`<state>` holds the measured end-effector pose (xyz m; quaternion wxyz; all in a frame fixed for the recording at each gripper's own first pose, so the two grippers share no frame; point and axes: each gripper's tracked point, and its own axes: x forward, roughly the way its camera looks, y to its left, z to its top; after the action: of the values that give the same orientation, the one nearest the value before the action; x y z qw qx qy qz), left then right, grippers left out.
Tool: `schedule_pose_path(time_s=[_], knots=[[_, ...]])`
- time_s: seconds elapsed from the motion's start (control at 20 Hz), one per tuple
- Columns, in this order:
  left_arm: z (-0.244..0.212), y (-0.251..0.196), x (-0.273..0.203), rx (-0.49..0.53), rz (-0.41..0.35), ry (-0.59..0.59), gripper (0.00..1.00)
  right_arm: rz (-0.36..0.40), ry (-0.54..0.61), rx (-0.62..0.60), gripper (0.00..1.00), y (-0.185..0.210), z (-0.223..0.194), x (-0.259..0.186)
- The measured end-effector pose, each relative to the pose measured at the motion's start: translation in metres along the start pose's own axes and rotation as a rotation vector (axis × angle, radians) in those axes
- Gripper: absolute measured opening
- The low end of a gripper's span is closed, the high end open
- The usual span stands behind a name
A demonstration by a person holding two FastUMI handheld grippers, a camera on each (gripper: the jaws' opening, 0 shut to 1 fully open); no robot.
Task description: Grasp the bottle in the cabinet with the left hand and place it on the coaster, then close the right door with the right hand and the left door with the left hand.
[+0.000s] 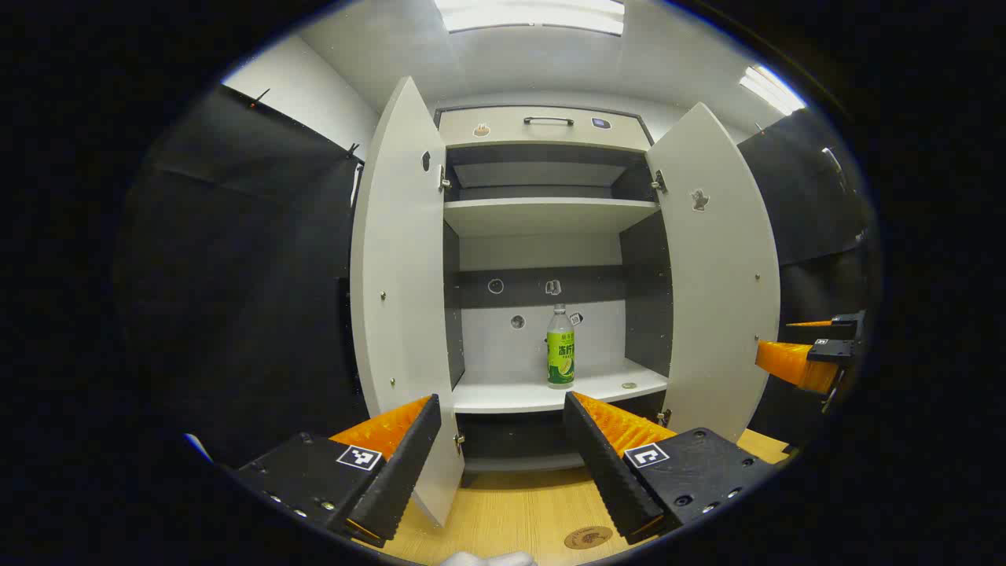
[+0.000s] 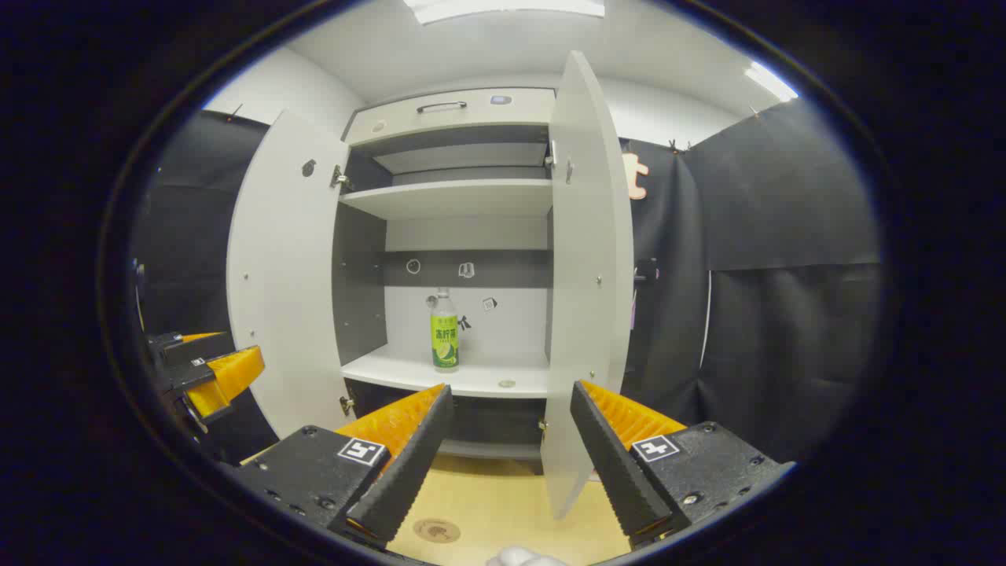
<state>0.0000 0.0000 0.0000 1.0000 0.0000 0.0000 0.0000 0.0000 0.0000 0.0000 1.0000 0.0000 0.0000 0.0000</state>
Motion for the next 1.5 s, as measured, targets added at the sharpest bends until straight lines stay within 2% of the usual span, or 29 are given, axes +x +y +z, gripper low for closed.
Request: schedule_pose_path(time_s=[0.1,0.25,0.3,0.35,0.85,0.9,0.95,1.0,1.35,1.4,1.5], knots=[[-0.001,0.002,0.003,-0.003,0.004,0.0,0.96,-0.001,-0.003,0.0,0.95,0.001,0.002,0.004],[-0.001,0.006,0.009,-0.001,0.007,-0.001,0.96,0.001,-0.003,0.0,0.95,0.003,0.001,0.008],[-0.001,0.007,0.011,0.0,0.006,0.001,0.96,0.002,-0.002,0.0,0.99,0.003,0.002,0.01],[-0.002,0.007,0.013,0.001,0.006,0.004,0.96,0.002,-0.002,0.001,0.95,0.004,0.002,0.012],[-0.001,0.004,0.046,0.015,-0.007,-0.009,0.96,0.007,0.013,0.007,0.95,0.005,0.003,0.027],[0.0,0.004,0.052,0.016,-0.008,-0.012,0.96,0.012,0.019,0.007,0.99,0.007,0.002,0.028],[0.001,0.001,0.059,0.015,-0.017,-0.016,0.96,0.012,0.023,0.004,0.99,0.007,0.002,0.029],[0.001,-0.001,0.066,0.015,-0.026,-0.023,0.96,0.01,0.021,0.003,0.95,0.006,0.002,0.029],[0.013,-0.035,0.148,0.005,-0.095,-0.075,0.96,0.005,0.013,-0.035,0.95,0.013,0.012,0.028],[0.015,-0.043,0.163,-0.005,-0.108,-0.08,0.96,-0.002,0.015,-0.042,0.99,0.012,0.013,0.027],[0.021,-0.058,0.194,-0.02,-0.132,-0.098,0.96,-0.014,0.018,-0.046,0.99,0.012,0.015,0.024]])
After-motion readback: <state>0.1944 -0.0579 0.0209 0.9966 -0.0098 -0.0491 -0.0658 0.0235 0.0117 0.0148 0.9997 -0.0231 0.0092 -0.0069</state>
